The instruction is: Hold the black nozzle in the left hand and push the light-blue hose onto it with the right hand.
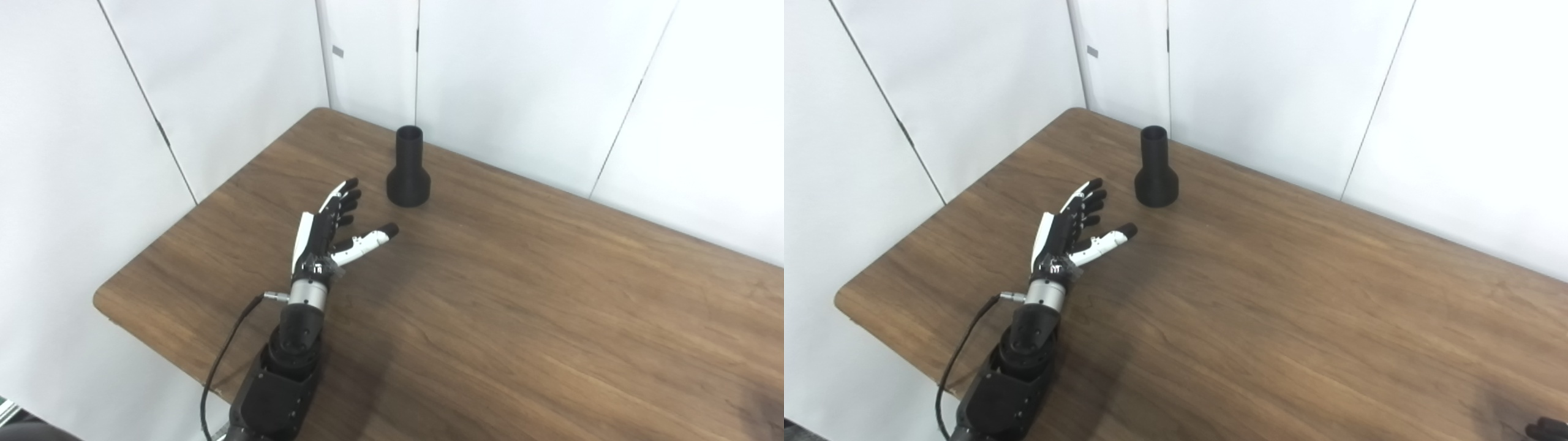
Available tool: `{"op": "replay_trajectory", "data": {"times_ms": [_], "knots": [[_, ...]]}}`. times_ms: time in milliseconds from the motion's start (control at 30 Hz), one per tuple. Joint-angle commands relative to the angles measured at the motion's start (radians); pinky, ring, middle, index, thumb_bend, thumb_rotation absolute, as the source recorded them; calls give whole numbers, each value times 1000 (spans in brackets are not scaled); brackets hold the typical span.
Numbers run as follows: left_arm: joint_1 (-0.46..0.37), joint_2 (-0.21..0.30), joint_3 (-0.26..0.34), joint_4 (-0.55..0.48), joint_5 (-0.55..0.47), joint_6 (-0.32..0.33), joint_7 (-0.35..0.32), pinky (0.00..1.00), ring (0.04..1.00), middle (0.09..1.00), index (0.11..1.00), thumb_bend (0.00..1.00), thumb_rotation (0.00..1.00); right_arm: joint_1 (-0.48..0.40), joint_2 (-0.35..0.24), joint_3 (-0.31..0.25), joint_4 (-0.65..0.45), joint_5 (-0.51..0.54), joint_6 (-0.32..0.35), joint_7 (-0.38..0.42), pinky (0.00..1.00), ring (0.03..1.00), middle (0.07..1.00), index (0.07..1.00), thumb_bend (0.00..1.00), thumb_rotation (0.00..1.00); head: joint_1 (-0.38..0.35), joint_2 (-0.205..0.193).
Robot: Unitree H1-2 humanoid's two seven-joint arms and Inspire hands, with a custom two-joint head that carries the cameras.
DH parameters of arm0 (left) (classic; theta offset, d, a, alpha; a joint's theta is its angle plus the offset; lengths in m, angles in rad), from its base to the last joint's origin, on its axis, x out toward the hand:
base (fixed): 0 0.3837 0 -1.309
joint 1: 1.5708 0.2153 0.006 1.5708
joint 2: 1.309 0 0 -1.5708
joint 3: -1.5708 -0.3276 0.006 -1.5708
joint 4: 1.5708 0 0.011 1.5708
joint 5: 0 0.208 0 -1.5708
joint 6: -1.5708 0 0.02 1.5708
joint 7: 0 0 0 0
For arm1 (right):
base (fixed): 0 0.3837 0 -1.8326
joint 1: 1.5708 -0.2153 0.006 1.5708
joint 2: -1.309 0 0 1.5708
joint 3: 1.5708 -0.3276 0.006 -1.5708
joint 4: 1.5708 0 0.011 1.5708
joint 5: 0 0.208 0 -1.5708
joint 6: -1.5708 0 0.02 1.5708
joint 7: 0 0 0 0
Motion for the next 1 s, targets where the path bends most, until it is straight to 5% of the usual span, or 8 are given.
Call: {"op": "replay_trajectory", "data": {"times_ms": [0, 233, 533, 967], "knots": [[-40, 20, 7, -20, -7, -22, -8, 837, 870, 874, 906, 1000, 354, -10, -14, -6, -28, 6, -21, 0, 470, 603, 634, 606, 219, 504, -1, 1], [-55, 12, 27, -36, -68, -54, -27, 832, 861, 865, 893, 1000, 331, -10, -13, -4, -32, 4, -20, -1, 471, 606, 637, 605, 231, 514, -5, -1], [-75, 40, 6, 16, 53, -27, 6, 791, 835, 847, 897, 1000, 375, -9, -16, 3, -31, -13, -25, 0, 461, 598, 629, 598, 245, 535, -13, 4], [-154, 127, -57, 81, 213, 148, -1, 759, 817, 832, 881, 1000, 345, 2, -9, 8, -52, -17, 9, -3, 457, 584, 618, 588, 319, 561, -28, 4]]}}
